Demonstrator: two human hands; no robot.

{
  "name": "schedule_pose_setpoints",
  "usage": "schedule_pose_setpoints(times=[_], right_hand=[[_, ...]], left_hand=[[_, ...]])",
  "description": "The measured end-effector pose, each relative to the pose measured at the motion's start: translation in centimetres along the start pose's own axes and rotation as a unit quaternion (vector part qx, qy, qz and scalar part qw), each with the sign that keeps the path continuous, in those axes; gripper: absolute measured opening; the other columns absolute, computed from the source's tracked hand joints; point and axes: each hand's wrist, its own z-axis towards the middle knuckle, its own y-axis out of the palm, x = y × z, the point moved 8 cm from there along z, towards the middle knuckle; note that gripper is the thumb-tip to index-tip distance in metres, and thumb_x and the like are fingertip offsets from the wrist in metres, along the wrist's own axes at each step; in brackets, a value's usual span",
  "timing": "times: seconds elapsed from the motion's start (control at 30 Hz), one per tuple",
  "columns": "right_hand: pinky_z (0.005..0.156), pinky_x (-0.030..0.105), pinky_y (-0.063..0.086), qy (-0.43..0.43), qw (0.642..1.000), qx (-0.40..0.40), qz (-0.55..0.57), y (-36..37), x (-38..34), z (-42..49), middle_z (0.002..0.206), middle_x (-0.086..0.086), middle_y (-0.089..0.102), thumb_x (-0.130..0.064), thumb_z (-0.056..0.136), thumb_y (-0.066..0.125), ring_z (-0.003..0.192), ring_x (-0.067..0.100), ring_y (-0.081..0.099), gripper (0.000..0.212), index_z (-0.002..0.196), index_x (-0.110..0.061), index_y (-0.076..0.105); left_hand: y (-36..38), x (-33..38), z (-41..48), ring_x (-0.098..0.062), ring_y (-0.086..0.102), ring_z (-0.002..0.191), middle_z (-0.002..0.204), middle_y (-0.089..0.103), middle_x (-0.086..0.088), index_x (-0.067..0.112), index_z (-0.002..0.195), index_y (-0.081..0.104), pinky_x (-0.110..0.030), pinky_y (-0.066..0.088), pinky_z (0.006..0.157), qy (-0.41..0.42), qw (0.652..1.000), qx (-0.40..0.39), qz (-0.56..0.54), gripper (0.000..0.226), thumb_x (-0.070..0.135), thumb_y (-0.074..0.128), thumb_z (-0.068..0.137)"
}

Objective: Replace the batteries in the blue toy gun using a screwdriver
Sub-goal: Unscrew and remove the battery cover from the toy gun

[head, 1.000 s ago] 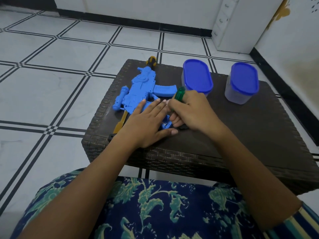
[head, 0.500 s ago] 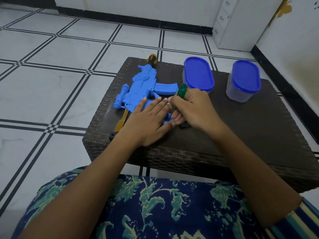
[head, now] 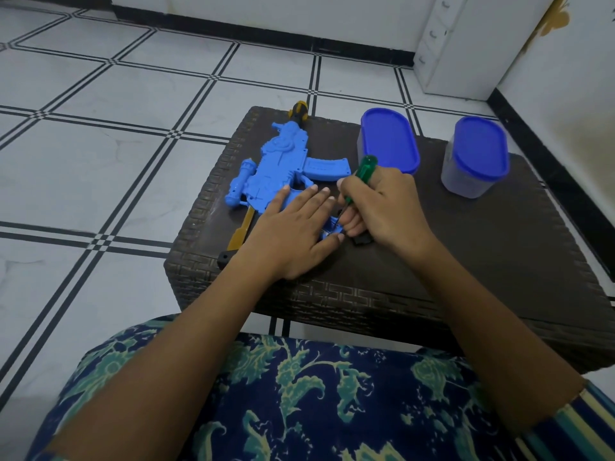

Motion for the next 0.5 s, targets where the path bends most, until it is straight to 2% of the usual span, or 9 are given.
schedule_pose_setpoints(times=[0.13,0.23,0.33,0.5], right_hand=[[0.043,0.024,0.054,0.033,0.998,0.024,0.052,-1.1,0.5,0.4,0.054,0.016,0.066,-0.012,0.092,0.052,0.043,0.021,0.064,0.031,0.071,0.006,0.066],[0.047,0.031,0.058,0.045,0.996,0.011,0.072,-1.0,0.9,0.5,0.054,0.015,0.066,-0.012,0.092,0.052,0.046,0.026,0.065,0.030,0.070,0.004,0.066],[0.046,0.030,0.057,0.058,0.995,0.006,0.079,-0.8,1.3,0.4,0.057,0.018,0.067,-0.012,0.092,0.052,0.047,0.026,0.066,0.030,0.072,0.005,0.067],[0.050,0.032,0.059,0.107,0.980,0.013,0.166,-1.8,2.4,0.6,0.067,0.027,0.068,-0.014,0.092,0.053,0.052,0.029,0.066,0.028,0.074,0.003,0.066]], left_hand=[[0.0,-0.1,0.1,-0.008,-0.006,0.147,0.161,0.001,0.006,0.021,0.153,0.006,-0.043,-0.008,0.119,-0.003,1.000,0.000,0.001,0.067,0.056,0.014,0.096],[0.0,0.0,0.1,-0.008,-0.006,0.147,0.161,0.002,0.006,0.021,0.153,0.007,-0.043,-0.007,0.119,-0.005,1.000,0.000,0.000,0.067,0.056,0.014,0.097],[0.1,0.1,0.1,-0.008,-0.005,0.147,0.161,0.003,0.007,0.022,0.153,0.008,-0.042,-0.008,0.119,-0.007,1.000,0.000,-0.009,0.065,0.055,0.015,0.097],[-0.3,0.1,0.2,-0.008,0.002,0.147,0.160,0.014,0.007,0.023,0.151,0.018,-0.041,-0.006,0.120,-0.010,0.999,0.013,-0.028,0.063,0.054,0.022,0.097]])
